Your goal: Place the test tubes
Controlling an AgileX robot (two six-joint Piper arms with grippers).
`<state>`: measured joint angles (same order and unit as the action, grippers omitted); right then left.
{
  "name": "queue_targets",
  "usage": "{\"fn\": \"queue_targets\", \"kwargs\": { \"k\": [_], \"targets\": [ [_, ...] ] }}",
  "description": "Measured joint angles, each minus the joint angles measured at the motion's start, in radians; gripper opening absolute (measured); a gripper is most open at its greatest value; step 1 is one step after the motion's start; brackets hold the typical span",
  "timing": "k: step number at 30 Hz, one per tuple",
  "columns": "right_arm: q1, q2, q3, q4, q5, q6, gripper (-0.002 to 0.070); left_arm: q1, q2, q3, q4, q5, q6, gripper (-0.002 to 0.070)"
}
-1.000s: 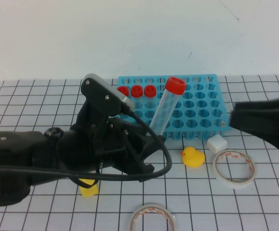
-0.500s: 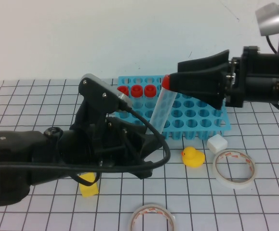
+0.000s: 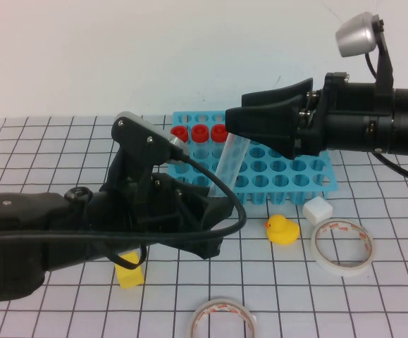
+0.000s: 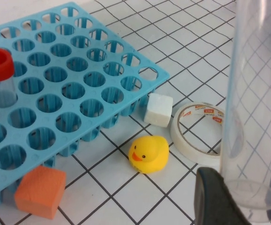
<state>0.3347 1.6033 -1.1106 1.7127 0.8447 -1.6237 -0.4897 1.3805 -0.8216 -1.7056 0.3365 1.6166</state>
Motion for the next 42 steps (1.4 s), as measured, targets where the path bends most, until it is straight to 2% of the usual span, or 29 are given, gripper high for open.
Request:
{"fn": "queue_targets", "kwargs": {
  "k": [12,23,34,42],
  "targets": [
    [0.002,0.016,0.000,-0.008,-0.099,0.003,0.0468,0.000,-0.002,0.000,0.000,0.060,0.001,0.0211],
    [0.002,0.016,0.000,-0.008,-0.069,0.041,0.0468,0.000,-0.004,0.000,0.000,0.029,0.004,0.0211],
    [0.002,0.025,0.000,-0.008,-0.029,0.082,0.0400,0.000,-0.006,0.000,0.000,0.011,0.023,0.0211],
    [0.002,0.067,0.000,-0.013,0.025,0.104,0.0386,0.000,-0.006,0.000,0.000,0.011,0.027,0.0211]
  ]
}}
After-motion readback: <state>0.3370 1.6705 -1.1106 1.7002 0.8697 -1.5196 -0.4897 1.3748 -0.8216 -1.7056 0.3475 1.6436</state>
